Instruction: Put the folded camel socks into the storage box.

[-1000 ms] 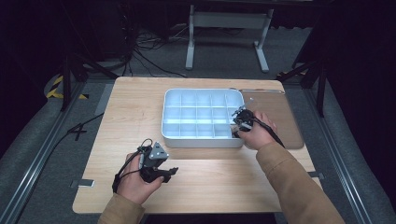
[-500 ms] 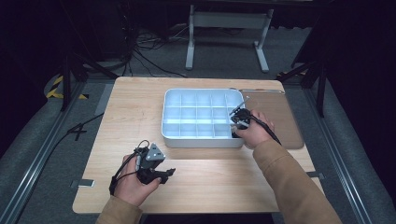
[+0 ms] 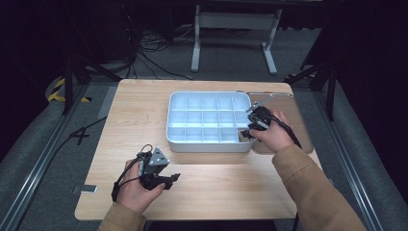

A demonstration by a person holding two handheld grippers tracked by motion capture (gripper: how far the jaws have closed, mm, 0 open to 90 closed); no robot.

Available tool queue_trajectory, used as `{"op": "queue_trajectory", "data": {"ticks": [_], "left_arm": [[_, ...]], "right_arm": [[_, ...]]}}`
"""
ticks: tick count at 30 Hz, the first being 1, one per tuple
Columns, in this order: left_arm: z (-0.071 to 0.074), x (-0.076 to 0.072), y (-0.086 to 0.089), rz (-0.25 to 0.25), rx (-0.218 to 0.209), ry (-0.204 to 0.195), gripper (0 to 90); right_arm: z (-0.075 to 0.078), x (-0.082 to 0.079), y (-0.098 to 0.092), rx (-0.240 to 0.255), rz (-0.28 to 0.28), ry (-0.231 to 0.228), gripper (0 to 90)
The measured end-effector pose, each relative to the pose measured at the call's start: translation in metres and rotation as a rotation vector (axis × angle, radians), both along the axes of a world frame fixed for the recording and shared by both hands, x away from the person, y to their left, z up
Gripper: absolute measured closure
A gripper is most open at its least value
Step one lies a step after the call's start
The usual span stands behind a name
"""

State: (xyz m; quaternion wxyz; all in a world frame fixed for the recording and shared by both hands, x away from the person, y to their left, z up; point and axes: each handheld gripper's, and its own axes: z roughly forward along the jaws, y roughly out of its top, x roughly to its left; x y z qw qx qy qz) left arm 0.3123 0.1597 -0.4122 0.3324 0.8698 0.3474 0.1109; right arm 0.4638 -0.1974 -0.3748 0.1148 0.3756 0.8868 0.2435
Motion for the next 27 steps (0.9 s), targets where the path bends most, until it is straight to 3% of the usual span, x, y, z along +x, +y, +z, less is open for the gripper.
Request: {"op": "queue_trajectory", "data": {"ticks": [4,8,12,20,27], "left_arm": [[0.003,-0.001,0.004,-0.003,0.000,0.001,41.9],[0.008,-0.002,0.009,0.010,-0.016,-0.002,41.9],[0.012,-0.003,0.015,0.018,-0.022,-0.007,41.7],[0.013,-0.002,0.018,0.009,-0.027,-0.007,41.1],[0.019,-0.004,0.030,0.025,-0.037,-0.007,41.1]], "right_arm": [[0.015,-0.012,-0.016,0.071,0.010,-0.053,50.1],[0.023,-0.022,-0.028,0.123,0.006,-0.060,49.1],[0.030,-0.035,-0.043,0.172,0.032,-0.096,46.4],[0.036,-0.060,-0.068,0.227,0.081,-0.128,42.6],[0.036,-0.081,-0.085,0.242,0.094,-0.132,39.8]]}}
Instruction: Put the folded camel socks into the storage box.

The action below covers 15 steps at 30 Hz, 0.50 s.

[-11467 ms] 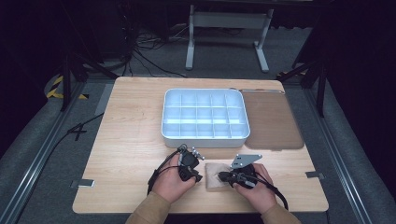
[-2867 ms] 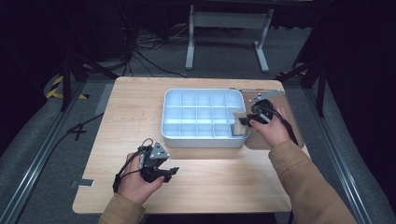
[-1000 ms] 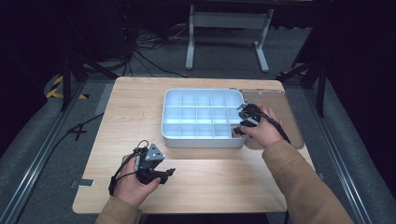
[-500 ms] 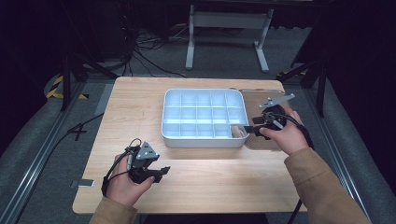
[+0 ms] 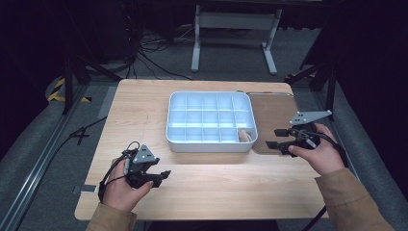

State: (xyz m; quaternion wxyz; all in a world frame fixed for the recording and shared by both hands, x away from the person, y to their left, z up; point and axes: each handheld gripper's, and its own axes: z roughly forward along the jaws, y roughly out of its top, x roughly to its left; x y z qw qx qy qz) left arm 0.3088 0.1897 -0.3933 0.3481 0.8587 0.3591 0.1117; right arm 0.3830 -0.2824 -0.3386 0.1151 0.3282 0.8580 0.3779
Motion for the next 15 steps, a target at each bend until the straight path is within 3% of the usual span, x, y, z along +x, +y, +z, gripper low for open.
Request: {"op": "queue_trajectory", "data": {"ticks": [6,8,15], "left_arm": [[-0.001,-0.002,0.006,0.016,0.000,0.002,40.8],[-0.002,-0.003,0.007,0.020,0.001,0.003,40.8],[-0.003,-0.005,0.010,0.030,0.004,0.007,40.0]], "right_arm": [[-0.008,-0.016,-0.011,0.015,0.002,0.004,38.8],[-0.017,-0.028,-0.017,-0.004,0.007,0.000,38.8],[-0.038,-0.044,-0.017,-0.014,0.029,0.011,38.5]]}}
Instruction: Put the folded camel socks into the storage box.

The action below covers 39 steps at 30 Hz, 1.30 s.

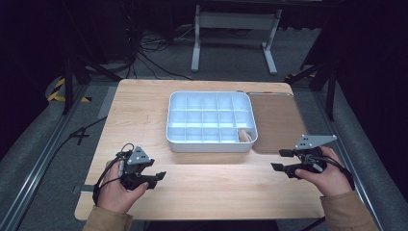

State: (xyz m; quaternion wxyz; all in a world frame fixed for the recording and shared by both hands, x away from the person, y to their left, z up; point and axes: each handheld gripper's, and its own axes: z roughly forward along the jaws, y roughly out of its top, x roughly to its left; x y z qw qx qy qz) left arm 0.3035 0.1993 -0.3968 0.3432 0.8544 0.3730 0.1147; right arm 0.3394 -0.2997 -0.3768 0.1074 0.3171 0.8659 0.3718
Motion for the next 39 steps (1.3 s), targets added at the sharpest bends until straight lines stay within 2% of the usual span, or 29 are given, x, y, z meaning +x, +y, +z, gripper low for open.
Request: {"op": "queue_trajectory", "data": {"ticks": [4,6,8,10,13,18,19,26,29,35,39], "left_arm": [[-0.001,0.000,0.002,0.003,0.003,0.003,39.7],[-0.003,0.001,0.002,0.004,0.001,0.009,39.6],[-0.003,0.001,0.002,0.005,0.002,0.011,39.6],[-0.004,0.002,0.001,-0.001,0.017,0.012,39.4],[-0.006,0.003,0.000,-0.011,0.024,0.013,39.1],[-0.010,0.005,-0.002,-0.008,0.024,0.025,38.4],[-0.013,0.006,-0.003,-0.017,0.039,0.029,37.9],[-0.023,0.009,-0.004,-0.014,0.057,0.054,36.5],[-0.026,0.011,-0.004,-0.020,0.073,0.061,36.2],[-0.033,0.012,-0.007,-0.019,0.082,0.069,36.2],[-0.037,0.013,-0.007,-0.022,0.103,0.073,36.2]], "right_arm": [[-0.012,-0.008,-0.003,0.027,-0.008,0.008,37.9],[-0.022,-0.011,-0.003,0.031,-0.007,0.028,38.0],[-0.032,-0.013,-0.004,0.038,-0.005,0.028,38.1],[-0.044,-0.015,-0.005,0.039,-0.001,0.048,38.7],[-0.058,-0.018,-0.007,0.021,0.005,0.031,38.8],[-0.074,-0.019,-0.004,0.035,0.002,0.030,38.4],[-0.077,-0.019,-0.002,0.030,0.002,0.032,38.4],[-0.092,-0.019,0.006,0.018,-0.008,0.027,37.7],[-0.097,-0.022,0.008,0.001,-0.027,0.006,37.8],[-0.099,-0.025,0.010,0.019,-0.057,-0.031,37.7],[-0.106,-0.024,0.013,0.023,-0.081,-0.046,37.6]]}}
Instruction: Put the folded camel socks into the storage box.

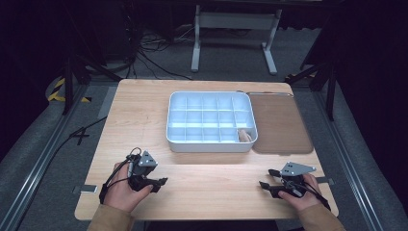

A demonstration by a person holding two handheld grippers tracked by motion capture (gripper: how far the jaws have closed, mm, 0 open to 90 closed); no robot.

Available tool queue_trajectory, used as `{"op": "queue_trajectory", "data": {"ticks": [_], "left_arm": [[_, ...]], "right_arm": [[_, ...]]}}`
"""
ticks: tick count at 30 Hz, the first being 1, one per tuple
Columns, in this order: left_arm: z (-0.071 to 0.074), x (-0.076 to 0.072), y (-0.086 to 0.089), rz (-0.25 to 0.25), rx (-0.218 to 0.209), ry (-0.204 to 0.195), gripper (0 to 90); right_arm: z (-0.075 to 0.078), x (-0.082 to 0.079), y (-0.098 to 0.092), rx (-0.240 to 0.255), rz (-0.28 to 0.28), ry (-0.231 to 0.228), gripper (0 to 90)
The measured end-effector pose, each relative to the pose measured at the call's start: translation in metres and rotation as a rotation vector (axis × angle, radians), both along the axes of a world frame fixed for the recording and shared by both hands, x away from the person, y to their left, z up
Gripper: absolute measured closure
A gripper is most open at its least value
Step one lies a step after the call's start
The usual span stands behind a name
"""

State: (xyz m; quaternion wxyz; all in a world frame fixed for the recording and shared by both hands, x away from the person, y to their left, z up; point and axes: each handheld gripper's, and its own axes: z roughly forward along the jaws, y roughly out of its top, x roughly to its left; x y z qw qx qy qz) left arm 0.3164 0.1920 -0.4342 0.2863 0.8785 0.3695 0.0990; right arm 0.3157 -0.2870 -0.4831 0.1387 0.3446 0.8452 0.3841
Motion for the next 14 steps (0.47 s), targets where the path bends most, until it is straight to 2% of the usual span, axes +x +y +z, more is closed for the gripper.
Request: {"op": "queue_trajectory", "data": {"ticks": [2,4,5,6,14], "left_arm": [[-0.002,0.001,0.001,0.000,0.010,-0.003,36.2],[-0.005,0.002,0.003,-0.005,0.015,0.010,36.1],[-0.006,0.003,0.004,-0.011,0.019,0.021,36.0],[-0.009,0.003,0.004,0.001,0.017,0.004,35.9],[-0.017,0.004,0.006,-0.001,0.015,0.007,35.7]], "right_arm": [[0.000,0.000,0.002,-0.004,0.000,-0.007,37.3],[-0.002,0.001,0.004,-0.007,0.000,-0.028,35.5],[-0.002,0.000,0.004,-0.005,-0.001,-0.027,35.1],[-0.002,0.001,0.004,-0.007,0.000,-0.028,34.7],[-0.003,0.002,0.006,-0.012,0.013,-0.024,27.2]]}}
